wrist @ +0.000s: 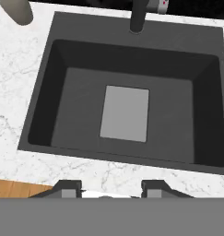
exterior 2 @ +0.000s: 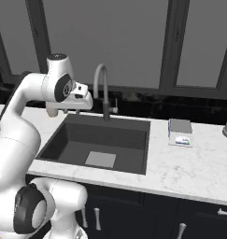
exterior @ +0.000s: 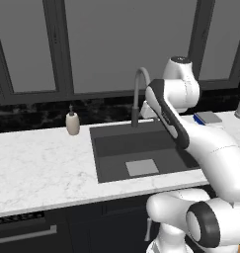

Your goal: Navigate to the stove.

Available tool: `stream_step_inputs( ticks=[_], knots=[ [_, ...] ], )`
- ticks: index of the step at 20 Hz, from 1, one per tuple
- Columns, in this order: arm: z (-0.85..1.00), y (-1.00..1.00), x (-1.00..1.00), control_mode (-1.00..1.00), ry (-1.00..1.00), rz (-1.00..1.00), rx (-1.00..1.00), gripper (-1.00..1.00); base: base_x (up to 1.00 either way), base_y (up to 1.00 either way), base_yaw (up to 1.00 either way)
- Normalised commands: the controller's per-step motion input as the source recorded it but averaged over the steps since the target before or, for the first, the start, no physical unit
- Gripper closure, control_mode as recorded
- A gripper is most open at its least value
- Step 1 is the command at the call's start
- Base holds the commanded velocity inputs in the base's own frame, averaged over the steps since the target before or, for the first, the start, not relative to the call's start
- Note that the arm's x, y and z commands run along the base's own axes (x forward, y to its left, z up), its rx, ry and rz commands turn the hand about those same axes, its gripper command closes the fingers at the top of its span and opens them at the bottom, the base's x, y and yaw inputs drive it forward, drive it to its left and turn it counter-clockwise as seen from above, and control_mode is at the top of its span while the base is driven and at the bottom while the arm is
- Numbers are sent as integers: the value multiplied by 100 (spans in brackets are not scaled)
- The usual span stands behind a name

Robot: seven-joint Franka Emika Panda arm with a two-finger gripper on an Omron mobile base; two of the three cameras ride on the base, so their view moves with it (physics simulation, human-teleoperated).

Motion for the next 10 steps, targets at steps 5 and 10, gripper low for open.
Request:
stream_step_inputs(
  ticks=[5, 10],
  knots=[
    [0, 0, -53, -100, -2, 0, 0, -100, 0, 0, 0],
    [13, -9, -100, -100, -6, -1, 0, -100, 0, 0, 0]
  ],
)
